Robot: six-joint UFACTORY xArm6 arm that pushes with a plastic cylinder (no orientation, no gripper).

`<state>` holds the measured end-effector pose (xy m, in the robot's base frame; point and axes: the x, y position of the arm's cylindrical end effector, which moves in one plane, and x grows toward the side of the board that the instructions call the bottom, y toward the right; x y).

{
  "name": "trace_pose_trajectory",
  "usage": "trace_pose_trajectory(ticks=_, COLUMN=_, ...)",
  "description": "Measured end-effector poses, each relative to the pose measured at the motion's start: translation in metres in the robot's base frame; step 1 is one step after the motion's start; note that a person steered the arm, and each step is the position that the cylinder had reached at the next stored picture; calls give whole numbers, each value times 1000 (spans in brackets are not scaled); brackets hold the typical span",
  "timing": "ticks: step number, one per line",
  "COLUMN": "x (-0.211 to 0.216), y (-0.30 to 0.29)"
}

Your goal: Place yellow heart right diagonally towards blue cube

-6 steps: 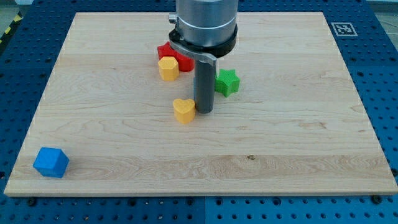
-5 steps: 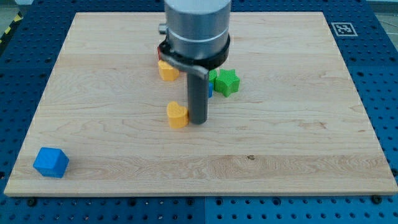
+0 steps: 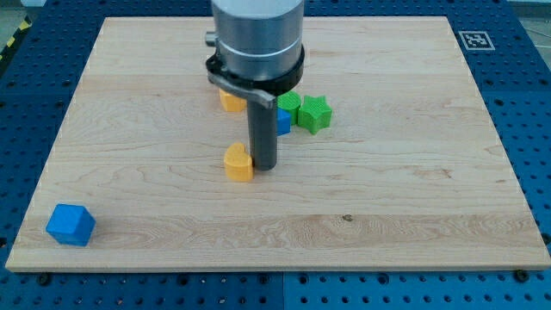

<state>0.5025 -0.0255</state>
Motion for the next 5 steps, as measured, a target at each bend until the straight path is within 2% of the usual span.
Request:
trace_pose_trajectory(ticks=4, x=-5, y=-114)
trace_pose_trajectory(ticks=5, x=-20, y=-133)
